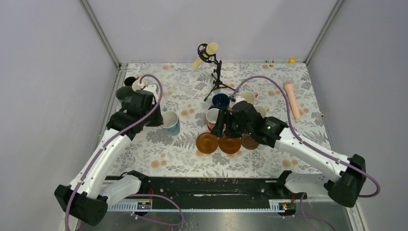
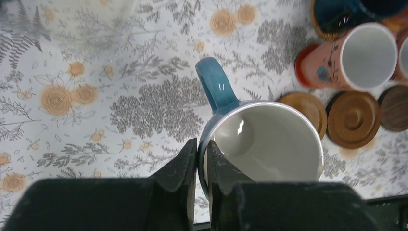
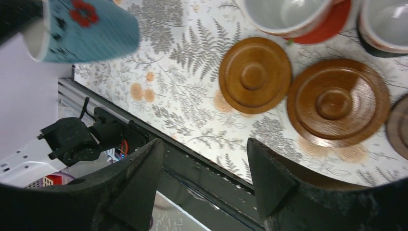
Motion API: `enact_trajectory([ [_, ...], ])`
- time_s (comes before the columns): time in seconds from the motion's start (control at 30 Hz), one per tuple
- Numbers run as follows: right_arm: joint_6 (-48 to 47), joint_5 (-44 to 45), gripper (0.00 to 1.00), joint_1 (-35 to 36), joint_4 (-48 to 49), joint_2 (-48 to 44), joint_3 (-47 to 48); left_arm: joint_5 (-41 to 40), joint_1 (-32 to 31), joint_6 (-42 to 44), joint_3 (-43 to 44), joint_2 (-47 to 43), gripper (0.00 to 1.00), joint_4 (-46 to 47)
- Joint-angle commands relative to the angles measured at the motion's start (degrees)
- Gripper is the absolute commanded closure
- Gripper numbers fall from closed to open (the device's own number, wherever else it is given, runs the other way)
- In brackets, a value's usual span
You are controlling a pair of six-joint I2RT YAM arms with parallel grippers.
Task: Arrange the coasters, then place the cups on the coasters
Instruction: Place the cup on the coaster.
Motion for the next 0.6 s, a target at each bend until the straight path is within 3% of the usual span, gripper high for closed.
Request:
enact_trajectory([
  [0.0, 3.46, 5.70, 0.28, 4.88, 2.96, 5.05, 7.46, -1.22, -2.48, 0.38, -1.77, -4.98, 1.00, 1.56],
  [0.23, 6.58, 11.23, 0.27, 11.07, 4.00, 15.30, 17.05, -0.70, -4.57, 0.18, -5.19, -6.40, 1.00, 0.45],
  [0.57, 11.26, 5.63, 0.32, 12.31, 7.58, 29.43, 27.33, 0.68, -5.42, 0.55, -8.57, -8.91, 1.00, 3.05],
])
